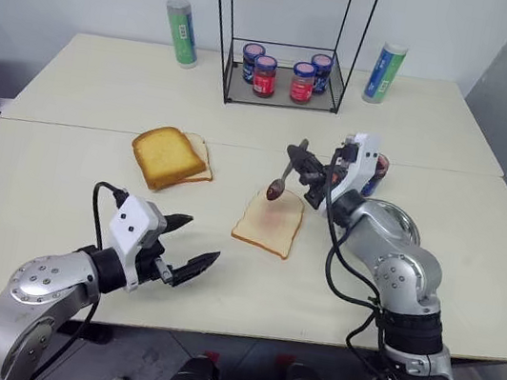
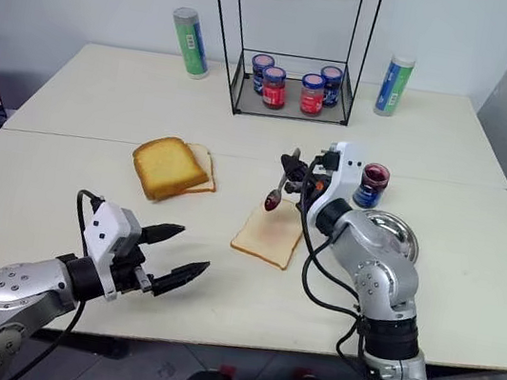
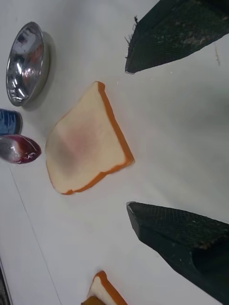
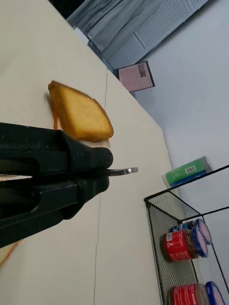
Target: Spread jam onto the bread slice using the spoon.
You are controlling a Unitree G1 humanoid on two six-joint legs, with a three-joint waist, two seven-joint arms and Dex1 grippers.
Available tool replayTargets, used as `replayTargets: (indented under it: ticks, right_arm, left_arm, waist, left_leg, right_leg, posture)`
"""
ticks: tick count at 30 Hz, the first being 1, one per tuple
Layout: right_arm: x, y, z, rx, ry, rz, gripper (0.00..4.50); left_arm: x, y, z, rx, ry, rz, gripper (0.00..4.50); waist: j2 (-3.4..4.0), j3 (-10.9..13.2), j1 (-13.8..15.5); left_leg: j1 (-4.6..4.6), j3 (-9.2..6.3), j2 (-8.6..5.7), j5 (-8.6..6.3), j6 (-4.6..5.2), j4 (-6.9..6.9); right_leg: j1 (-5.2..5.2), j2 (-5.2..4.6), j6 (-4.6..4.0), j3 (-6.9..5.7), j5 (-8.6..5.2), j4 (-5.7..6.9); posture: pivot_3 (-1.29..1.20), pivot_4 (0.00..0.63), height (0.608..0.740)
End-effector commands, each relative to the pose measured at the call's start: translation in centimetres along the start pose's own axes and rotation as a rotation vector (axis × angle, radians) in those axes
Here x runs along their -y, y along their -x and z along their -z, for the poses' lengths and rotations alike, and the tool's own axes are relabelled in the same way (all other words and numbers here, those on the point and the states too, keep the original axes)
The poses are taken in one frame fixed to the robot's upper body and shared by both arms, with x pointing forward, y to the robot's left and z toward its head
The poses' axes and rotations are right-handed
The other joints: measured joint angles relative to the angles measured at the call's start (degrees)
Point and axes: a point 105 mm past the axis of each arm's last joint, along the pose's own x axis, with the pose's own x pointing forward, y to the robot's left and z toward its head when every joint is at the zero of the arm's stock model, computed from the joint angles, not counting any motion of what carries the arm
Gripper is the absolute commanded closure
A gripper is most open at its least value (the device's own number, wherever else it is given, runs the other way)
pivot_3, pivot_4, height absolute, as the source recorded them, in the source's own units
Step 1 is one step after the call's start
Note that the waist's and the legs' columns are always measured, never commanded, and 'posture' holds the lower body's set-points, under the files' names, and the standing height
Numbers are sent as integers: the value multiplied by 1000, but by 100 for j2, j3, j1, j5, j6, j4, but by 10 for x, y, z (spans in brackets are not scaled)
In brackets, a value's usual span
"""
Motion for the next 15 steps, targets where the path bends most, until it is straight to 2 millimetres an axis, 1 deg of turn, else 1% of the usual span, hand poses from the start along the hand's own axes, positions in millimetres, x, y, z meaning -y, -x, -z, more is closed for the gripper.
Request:
replayTargets:
  ticks: [1, 10, 15]
  right_arm:
    - [-9, 2, -4, 39, 89, -50, 4461]
    - [-14, 8, -9, 57, 141, -81, 4461]
    - [-25, 9, -6, 53, 126, -131, 4461]
  left_arm:
    - [3, 0, -11, 43, -27, 4, 0]
    - [2, -2, -12, 39, -40, 25, 0]
    - [2, -5, -15, 47, -44, 34, 0]
  waist:
    - [0, 0, 2]
    - [0, 0, 14]
    - [0, 0, 19]
  left_leg:
    - [0, 0, 0, 0, 0, 0]
    - [0, -2, 0, 0, -1, 0]
    - [0, -2, 0, 0, -1, 0]
  right_leg:
    - [0, 0, 0, 0, 0, 0]
    - [0, 0, 0, -1, 0, -1]
    - [0, 0, 0, -1, 0, -1]
  posture:
    - [0, 150, 740]
    - [0, 150, 740]
    - [0, 150, 740]
